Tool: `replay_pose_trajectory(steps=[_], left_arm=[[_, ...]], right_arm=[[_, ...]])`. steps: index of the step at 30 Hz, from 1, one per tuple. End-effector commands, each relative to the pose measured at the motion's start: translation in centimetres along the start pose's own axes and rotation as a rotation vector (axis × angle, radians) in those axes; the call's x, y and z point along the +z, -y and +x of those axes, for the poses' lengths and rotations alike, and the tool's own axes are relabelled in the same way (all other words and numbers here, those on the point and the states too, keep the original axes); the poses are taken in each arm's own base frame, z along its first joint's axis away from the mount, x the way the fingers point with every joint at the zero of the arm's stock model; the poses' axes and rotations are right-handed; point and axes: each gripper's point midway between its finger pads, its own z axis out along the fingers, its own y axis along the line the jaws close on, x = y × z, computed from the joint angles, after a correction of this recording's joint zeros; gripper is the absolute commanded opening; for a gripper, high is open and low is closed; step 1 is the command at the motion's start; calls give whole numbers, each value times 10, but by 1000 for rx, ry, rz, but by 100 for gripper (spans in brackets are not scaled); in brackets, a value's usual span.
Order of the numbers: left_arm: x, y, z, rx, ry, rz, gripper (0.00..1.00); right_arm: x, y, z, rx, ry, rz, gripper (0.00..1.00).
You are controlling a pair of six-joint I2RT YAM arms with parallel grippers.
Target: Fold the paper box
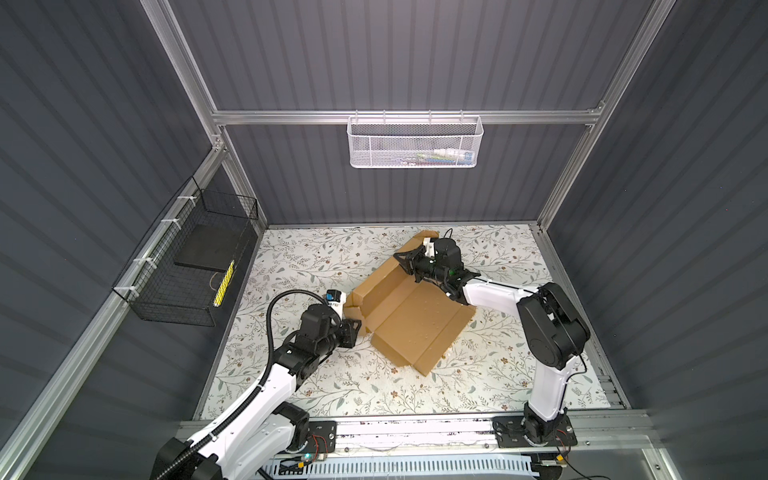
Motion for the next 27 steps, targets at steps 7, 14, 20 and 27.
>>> replay_pose_trajectory(steps=[7,14,20,27], left_arm=[[-18,-1,-11,3,25,-40,34],[-25,-6,-5,-6,30,-58,35],[-17,-7,-8,4,50,-59,35],[-6,-10,-19,58,78,-79,35]], right_arm=[[4,0,4,1,-15,-13,7],[5,-3,4,0,-17,-20,7],[3,-4,5,-1,-20,-19,7],[4,-5,5,-3,-19,-20,7]])
